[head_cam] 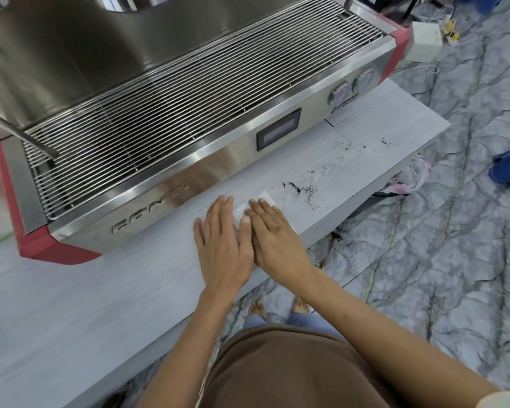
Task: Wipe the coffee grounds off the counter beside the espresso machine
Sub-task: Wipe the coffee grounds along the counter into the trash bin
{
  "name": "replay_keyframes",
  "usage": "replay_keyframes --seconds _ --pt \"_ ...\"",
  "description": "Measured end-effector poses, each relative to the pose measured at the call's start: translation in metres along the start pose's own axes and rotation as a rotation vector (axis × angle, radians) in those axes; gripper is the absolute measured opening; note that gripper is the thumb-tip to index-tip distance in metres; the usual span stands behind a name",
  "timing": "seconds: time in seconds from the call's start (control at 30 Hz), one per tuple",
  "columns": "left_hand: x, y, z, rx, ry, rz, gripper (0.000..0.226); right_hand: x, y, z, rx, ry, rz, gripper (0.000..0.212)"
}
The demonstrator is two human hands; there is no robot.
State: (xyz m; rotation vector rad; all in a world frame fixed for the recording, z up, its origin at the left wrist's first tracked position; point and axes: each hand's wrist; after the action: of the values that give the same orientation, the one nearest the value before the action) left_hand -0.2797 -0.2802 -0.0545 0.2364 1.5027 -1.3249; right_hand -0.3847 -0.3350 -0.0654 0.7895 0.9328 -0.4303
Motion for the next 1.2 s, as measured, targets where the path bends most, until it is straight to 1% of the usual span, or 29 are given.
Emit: replay_keyframes --seconds 0.13,0.33,0.57,0.73,0.83,1.0,1.1,1.2 --pt "0.001 -0.002 0.0 -0.018 -0.019 0.01 0.059 0.004 -0.005 0.01 -0.002 0.01 0.005 0.047" --pt "0.002 -0.003 -0.001 -0.018 -0.027 0.038 0.061 0.002 -0.035 0.02 -0.016 -0.003 -0.024 0.042" --pt "0.004 -0.003 -0.001 -0.011 -0.016 0.086 0.061 -0.013 -0.063 0.023 -0.02 0.032 -0.008 0.06" --pt "0.005 -0.002 -0.001 -0.003 -0.011 0.112 0.061 -0.022 -0.087 0.028 -0.002 0.03 0.001 0.061" --pt "0.007 -0.006 -0.002 -0.013 -0.013 0.119 0.062 -0.03 -0.1 0.034 0.011 0.021 0.031 0.053" --pt "0.013 -0.014 -0.004 -0.032 -0.023 0.135 0.063 -0.048 -0.119 0.044 0.061 -0.024 0.17 0.03" --pt "0.013 -0.013 -0.004 -0.035 -0.023 0.141 0.062 -0.059 -0.119 0.049 0.109 -0.061 0.215 0.029" --pt "0.013 -0.014 -0.004 -0.036 -0.022 0.145 0.061 -0.06 -0.106 0.039 0.041 -0.055 0.215 0.031"
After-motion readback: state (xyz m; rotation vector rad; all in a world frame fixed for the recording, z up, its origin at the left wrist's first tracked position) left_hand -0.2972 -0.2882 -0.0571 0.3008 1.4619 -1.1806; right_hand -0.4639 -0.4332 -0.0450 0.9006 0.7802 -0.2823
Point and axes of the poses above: each hand's wrist, its own z-axis towards the middle knuckle, its own x-axis out of the palm, y = z × x, and after that the axes turned 9 degrees about -y, right-handed
